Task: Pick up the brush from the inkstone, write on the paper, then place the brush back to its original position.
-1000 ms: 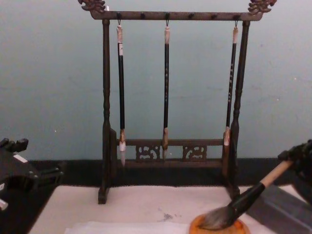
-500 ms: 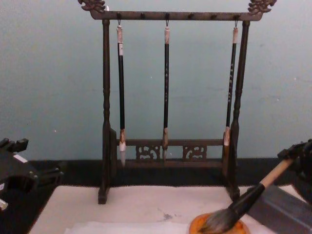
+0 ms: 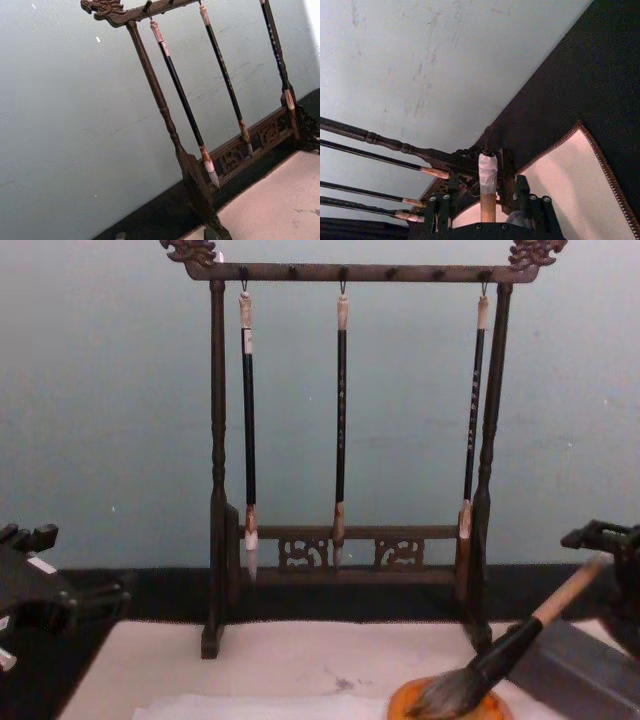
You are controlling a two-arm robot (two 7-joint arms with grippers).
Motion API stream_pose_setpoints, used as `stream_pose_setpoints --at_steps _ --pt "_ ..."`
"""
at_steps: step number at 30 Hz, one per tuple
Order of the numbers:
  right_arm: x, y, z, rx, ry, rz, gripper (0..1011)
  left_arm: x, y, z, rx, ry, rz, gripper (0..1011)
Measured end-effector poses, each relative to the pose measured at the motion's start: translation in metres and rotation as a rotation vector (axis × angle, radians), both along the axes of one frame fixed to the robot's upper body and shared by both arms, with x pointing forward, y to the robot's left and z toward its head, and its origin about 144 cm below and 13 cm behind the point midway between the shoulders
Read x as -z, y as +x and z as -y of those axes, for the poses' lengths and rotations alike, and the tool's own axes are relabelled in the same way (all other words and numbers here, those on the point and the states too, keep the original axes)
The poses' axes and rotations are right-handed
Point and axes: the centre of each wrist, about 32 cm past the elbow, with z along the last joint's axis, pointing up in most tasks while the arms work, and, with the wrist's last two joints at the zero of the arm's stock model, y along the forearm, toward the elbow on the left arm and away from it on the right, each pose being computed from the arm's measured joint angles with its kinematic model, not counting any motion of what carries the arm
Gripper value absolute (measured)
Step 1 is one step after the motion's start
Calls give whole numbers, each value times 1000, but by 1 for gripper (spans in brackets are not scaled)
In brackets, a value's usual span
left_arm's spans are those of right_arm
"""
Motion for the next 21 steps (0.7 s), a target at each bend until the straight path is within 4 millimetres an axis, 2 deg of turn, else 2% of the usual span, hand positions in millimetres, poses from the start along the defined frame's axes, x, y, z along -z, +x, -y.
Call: stream_pose_setpoints --at_steps 4,10,12,21 --pt "0 0 0 0 0 0 827 0 0 0 0 0 0 1010" --pt "0 0 0 1 0 0 973 0 0 0 0 0 0 1010" --pt "0 0 0 1 0 0 1000 0 0 0 0 0 0 1010" --pt "0 -1 1 1 0 -1 1000 0 0 0 0 0 0 1010"
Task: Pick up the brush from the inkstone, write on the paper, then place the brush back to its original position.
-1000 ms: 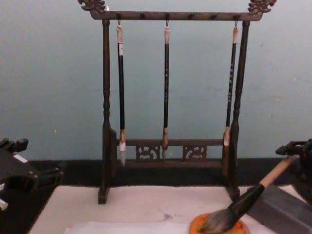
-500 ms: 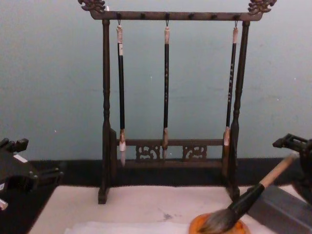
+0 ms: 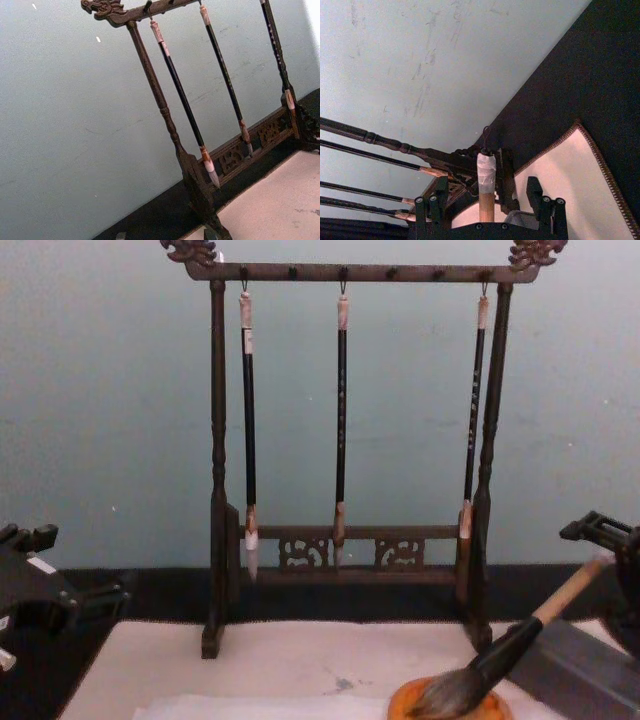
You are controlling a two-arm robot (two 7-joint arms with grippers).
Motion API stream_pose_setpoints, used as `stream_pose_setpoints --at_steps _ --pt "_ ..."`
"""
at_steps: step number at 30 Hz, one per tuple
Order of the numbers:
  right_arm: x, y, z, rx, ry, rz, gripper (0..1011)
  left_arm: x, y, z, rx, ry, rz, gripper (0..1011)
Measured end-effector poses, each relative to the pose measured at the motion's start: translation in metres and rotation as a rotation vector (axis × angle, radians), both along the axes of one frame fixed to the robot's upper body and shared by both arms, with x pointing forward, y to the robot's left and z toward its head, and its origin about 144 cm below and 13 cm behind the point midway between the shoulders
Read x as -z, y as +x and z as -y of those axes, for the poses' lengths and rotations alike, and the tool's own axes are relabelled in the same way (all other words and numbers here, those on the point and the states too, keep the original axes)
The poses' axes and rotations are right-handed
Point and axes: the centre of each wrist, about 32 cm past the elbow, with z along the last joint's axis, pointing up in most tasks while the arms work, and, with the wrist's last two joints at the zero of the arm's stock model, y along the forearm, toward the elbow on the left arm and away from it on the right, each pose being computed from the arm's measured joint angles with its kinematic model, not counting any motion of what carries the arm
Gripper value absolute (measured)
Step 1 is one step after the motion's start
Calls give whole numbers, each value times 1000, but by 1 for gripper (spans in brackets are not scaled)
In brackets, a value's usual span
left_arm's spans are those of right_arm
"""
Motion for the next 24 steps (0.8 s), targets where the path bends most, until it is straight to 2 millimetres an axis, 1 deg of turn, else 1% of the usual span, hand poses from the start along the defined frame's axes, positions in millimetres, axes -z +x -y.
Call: stream_pose_setpoints --at_steps 8,16,20,21,23,24 --pt "-3 -9 4 13 -14 -5 1000 0 0 0 0 0 0 1010" --pt "-10 -29 8 21 -76 60 1000 0 0 0 0 0 0 1010" --pt "-17 -41 4 32 -201 160 1000 0 0 0 0 0 0 1010" --pt "-18 -46 0 38 -283 219 1000 0 0 0 0 0 0 1009" --pt "-19 -51 -4 47 -370 285 1000 0 0 0 0 0 0 1010" --pt "-18 -55 -8 49 -450 345 1000 0 0 0 0 0 0 1010"
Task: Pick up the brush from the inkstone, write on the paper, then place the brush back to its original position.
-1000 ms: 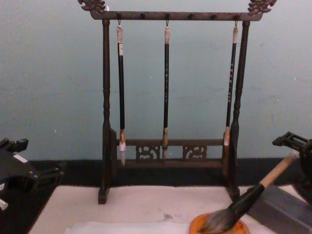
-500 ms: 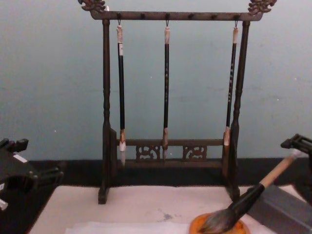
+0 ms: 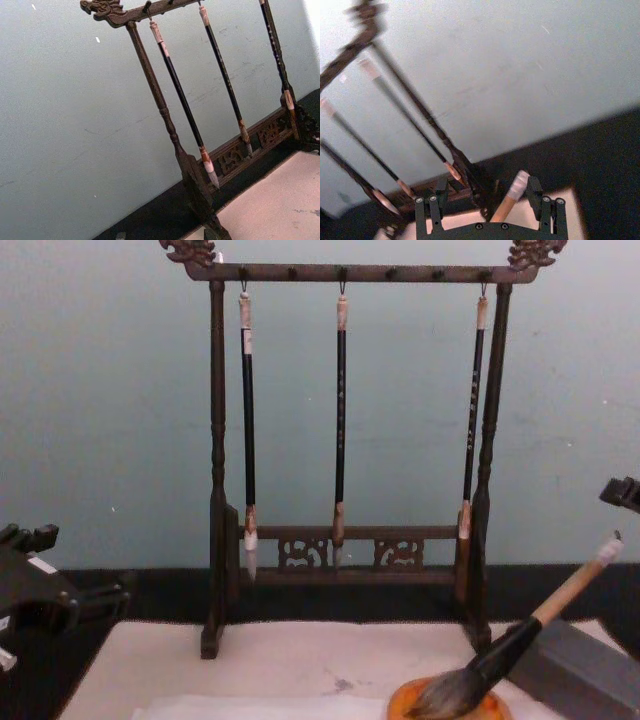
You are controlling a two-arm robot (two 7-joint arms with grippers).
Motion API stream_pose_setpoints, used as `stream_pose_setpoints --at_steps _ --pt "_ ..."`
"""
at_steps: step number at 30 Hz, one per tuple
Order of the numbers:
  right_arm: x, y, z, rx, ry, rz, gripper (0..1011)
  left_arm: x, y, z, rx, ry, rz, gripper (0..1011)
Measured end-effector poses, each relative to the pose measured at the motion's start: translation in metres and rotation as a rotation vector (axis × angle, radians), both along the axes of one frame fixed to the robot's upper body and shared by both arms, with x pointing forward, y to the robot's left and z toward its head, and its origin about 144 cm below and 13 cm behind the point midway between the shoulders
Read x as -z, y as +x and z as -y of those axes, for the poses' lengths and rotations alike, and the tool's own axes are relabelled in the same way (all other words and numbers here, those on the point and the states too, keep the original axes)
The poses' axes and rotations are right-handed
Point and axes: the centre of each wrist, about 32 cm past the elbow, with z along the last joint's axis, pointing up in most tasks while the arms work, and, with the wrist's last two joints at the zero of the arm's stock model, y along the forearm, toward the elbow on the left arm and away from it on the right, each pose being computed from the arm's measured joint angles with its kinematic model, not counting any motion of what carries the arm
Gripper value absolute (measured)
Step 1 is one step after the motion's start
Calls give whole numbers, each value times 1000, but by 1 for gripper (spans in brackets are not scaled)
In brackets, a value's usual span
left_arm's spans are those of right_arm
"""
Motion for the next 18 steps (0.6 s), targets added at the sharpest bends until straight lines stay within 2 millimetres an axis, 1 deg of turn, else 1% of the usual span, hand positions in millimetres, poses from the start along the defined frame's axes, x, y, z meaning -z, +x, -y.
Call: stream_pose_setpoints --at_steps 4,8,18 --pt "6 -11 -9 -9 -183 126 1000 0 0 0 0 0 0 1010" --pt "16 -21 -18 -49 -366 229 1000 0 0 0 0 0 0 1009" --pt "39 -31 -32 -113 -655 367 1000 0 0 0 0 0 0 1009"
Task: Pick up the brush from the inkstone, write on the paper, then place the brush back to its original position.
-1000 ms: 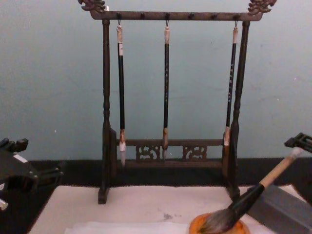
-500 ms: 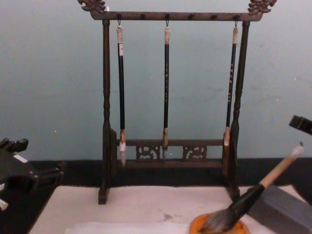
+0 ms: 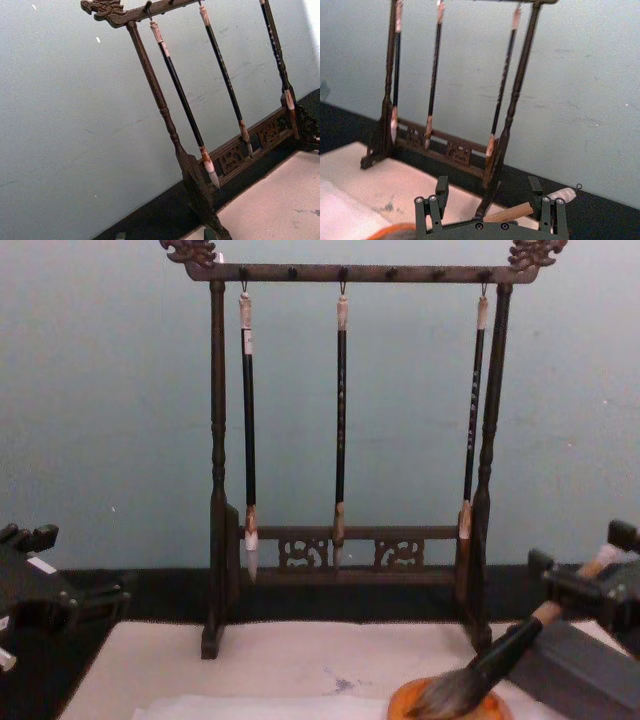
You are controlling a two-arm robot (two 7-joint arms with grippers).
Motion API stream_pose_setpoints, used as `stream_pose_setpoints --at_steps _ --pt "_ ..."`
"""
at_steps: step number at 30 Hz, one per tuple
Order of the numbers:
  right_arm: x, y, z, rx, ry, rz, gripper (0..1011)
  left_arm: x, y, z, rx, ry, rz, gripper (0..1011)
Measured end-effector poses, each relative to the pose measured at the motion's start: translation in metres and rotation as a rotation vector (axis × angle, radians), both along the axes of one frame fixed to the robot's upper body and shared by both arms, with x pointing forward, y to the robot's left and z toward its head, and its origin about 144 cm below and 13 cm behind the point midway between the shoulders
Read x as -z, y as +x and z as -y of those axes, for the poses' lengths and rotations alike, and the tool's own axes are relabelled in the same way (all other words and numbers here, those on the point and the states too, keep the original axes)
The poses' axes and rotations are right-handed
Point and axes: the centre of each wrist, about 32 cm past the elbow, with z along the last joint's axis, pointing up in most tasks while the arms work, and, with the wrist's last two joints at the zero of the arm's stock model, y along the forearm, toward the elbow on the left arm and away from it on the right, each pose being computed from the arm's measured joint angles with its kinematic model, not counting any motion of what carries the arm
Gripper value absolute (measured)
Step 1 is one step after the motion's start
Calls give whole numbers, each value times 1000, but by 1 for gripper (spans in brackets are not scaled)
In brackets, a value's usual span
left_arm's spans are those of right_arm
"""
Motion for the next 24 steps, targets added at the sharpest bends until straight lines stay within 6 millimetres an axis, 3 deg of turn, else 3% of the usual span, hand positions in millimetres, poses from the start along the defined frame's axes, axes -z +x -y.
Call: stream_pose_setpoints --at_steps 24 --pt "7 -1 -1 -3 0 -76 1000 0 0 0 0 0 0 1010"
